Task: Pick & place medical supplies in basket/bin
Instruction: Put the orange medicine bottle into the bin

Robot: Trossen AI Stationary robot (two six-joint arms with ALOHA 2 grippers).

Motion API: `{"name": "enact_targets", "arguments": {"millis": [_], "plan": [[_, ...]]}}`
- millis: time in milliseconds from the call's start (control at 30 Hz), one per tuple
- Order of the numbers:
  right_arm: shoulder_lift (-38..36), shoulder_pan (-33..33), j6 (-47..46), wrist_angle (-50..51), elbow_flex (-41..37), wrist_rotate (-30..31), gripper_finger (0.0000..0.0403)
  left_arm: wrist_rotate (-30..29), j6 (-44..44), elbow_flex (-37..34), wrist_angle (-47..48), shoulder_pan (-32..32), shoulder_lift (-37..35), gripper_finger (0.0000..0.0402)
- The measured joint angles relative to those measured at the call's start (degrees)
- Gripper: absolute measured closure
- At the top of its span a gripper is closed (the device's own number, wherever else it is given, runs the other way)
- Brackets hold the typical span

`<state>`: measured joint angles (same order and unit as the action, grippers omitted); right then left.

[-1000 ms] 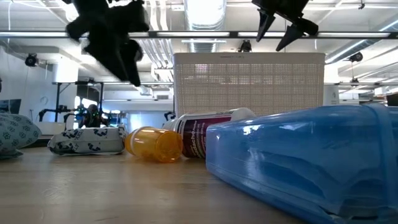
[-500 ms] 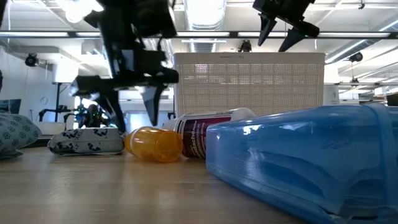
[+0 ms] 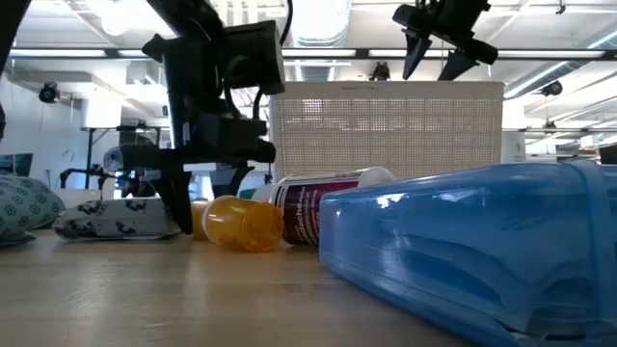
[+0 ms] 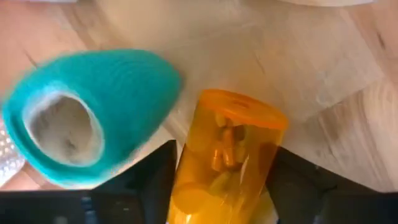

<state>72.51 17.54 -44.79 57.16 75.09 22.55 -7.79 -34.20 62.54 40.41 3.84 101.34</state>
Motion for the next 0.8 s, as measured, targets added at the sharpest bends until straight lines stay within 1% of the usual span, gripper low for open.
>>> {"name": "enact_targets", "arguments": {"millis": [133, 200, 267, 333, 433, 533, 600, 667, 733, 800], "plan": [[0.0, 0.0, 0.4, -0.1, 0.0, 1.0, 0.0074, 0.0, 0.9, 0.7, 1.9, -0.1, -0.3, 0.0254], [0.0, 0.0, 0.4, -0.2, 0.0, 1.3, 0.0074, -0.1, 2.0, 1.6, 4.2, -0.1, -1.0, 0.0268], [0.0, 0.0, 0.5, -0.3, 0.0, 1.4, 0.0074, -0.5, 3.7, 3.1, 7.5, -0.1, -1.8, 0.0268], [0.0, 0.0, 0.5, -0.4, 0.0, 1.4, 0.0074, -2.7, 5.4, 5.5, 12.4, -0.1, -3.1, 0.0268], [0.0, 0.0, 0.5, -0.5, 0.3, 1.4, 0.0074, -5.4, 9.1, 11.3, 18.8, -0.2, -6.3, 0.0268], [0.0, 0.0, 0.5, -0.6, 0.7, 1.4, 0.0074, -7.5, 12.2, 18.2, 21.5, -0.2, -10.4, 0.0268], [0.0, 0.0, 0.5, -0.6, 1.2, 1.4, 0.0074, -8.6, 13.5, 22.8, 20.8, -0.3, -12.8, 0.0267], [0.0, 0.0, 0.5, -0.8, 1.7, 1.5, 0.0074, -9.8, 13.7, 26.7, 17.2, -0.9, -14.9, 0.0266], [0.0, 0.0, 0.5, -0.8, 1.9, 1.6, 0.0074, -10.8, 12.9, 29.5, 9.9, -2.7, -15.9, 0.0265], [0.0, 0.0, 0.5, -1.0, 2.1, 1.9, 0.0074, -11.1, 9.4, 31.0, 2.1, -5.4, -15.9, 0.0264]]}}
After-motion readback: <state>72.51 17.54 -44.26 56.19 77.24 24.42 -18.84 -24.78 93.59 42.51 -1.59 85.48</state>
